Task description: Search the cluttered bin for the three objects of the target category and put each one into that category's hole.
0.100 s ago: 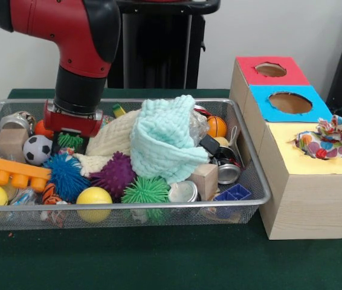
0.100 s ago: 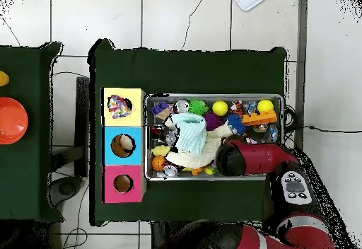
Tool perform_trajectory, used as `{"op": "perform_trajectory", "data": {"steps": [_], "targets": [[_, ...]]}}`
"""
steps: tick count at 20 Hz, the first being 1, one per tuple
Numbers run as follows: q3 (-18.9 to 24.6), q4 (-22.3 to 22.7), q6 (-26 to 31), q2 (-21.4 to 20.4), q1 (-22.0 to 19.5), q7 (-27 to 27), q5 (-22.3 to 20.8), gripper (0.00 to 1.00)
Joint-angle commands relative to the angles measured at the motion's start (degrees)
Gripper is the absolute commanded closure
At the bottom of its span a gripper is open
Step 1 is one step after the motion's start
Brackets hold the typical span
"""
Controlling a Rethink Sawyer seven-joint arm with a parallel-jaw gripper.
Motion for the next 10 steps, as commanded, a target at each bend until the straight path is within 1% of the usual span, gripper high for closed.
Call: {"op": "perform_trajectory", "data": {"steps": [1, 4, 7, 10], "targets": [[3.0, -2.1, -0.7, 3.0, -0.2, 2.3, -1.9, 1.00], [3.6, -0.5, 0.9, 0.9, -0.7, 2.1, -1.0, 1.00], [4.2, 0.7, 3.2, -1.0, -0.3, 0.2, -1.2, 1.00], [4.4, 2.1, 4.8, -3.3, 0.0, -0.6, -0.9, 1.00]]}}
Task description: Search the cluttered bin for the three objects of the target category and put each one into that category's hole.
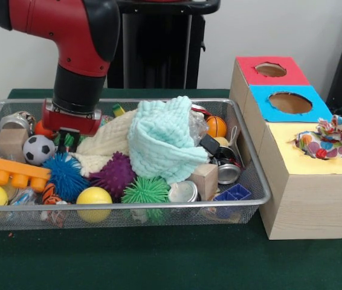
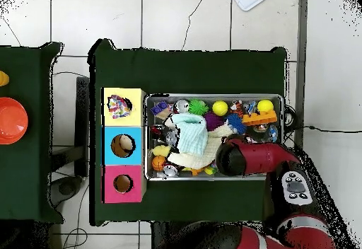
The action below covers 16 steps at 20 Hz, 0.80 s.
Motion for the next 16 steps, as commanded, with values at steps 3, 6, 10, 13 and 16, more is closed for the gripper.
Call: {"op": "perform_trajectory", "data": {"steps": [3, 6, 10, 13, 16], "targets": [[5.1, 4.2, 7.8, -6.3, 0.0, -2.3, 0.0, 1.00], [6.2, 6.4, 12.2, -10.6, -0.2, -4.1, 1.8, 1.00], [7.4, 7.5, 16.4, -13.6, -0.5, -5.1, 3.0, 1.00], [8.1, 7.8, 17.6, -14.6, -0.7, -4.9, 3.2, 1.00], [9.3, 7.9, 19.3, -15.4, -1.2, -5.4, 3.5, 1.00]]}}
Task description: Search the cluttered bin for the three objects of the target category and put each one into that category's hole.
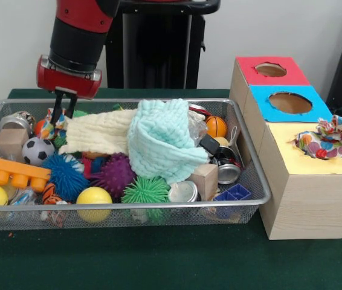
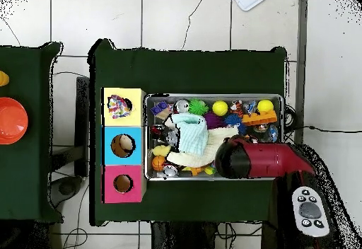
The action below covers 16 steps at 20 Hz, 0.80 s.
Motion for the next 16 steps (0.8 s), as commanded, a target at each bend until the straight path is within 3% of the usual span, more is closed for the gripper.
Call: {"op": "perform_trajectory", "data": {"steps": [1, 10, 16], "targets": [[7.3, 3.2, 8.9, -4.0, -1.1, -5.6, 2.8, 1.00], [9.5, 3.9, 11.9, -5.5, -1.2, -3.9, 4.9, 1.00], [12.3, 6.6, 12.1, -5.6, -1.1, 0.3, 10.6, 1.00]]}}
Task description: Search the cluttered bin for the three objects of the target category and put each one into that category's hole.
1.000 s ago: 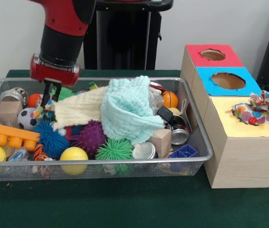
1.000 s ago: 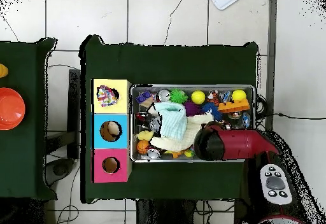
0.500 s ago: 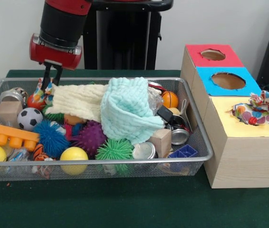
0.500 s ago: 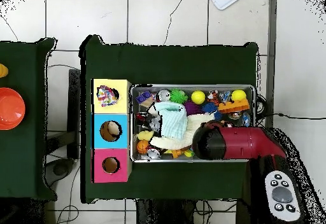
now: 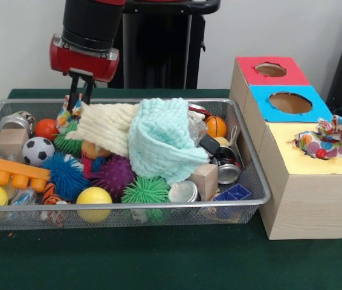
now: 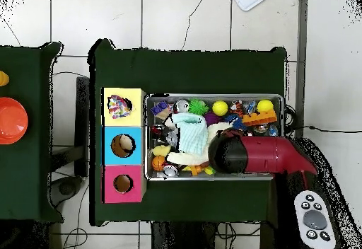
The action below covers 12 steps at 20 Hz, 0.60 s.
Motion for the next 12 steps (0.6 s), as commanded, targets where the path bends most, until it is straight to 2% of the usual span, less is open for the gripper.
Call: {"op": "perform_trajectory", "data": {"steps": [1, 12], "targets": [[7.6, 5.4, 7.3, -0.5, -0.1, 0.8, 6.3, 1.00], [6.0, 4.8, 12.9, -4.2, 5.9, 4.3, 12.9, 1.00]]}}
